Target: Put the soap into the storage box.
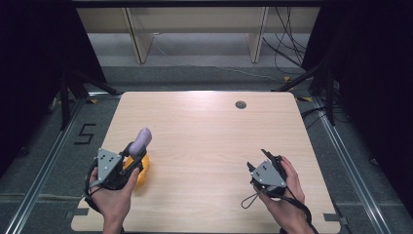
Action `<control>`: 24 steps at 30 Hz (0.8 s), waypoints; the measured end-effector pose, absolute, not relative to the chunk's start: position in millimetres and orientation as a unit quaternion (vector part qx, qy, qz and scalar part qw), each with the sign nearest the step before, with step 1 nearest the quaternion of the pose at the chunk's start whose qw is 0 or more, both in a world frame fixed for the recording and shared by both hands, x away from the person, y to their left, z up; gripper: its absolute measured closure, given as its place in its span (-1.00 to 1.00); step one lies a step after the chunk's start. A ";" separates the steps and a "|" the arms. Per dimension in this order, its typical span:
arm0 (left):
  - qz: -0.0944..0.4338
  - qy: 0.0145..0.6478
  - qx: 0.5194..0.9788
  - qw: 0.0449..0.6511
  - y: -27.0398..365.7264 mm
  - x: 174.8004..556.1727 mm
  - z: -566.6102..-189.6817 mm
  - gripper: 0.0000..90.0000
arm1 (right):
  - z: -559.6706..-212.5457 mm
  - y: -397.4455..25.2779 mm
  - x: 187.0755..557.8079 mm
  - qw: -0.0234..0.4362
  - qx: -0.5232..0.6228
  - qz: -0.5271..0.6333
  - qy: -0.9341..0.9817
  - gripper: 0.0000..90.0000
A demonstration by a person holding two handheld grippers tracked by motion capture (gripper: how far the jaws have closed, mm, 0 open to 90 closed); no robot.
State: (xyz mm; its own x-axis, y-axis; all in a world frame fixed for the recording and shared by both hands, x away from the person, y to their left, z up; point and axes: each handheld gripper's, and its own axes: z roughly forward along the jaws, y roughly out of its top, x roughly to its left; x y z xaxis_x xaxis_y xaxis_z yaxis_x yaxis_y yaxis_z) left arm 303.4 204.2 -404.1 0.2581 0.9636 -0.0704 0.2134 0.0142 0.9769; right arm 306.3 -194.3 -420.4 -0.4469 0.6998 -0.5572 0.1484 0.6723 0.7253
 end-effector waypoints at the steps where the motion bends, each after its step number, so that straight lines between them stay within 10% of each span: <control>1: 0.363 0.491 0.598 0.519 204.9 303.4 -404.7 0.30 | -420.4 -194.0 306.6 0.453 0.266 0.305 0.794 -0.08; 24: 0.372 0.505 0.584 0.516 213.8 302.1 -407.6 0.30 | -419.9 -195.7 307.0 0.452 0.272 0.307 0.792 -0.09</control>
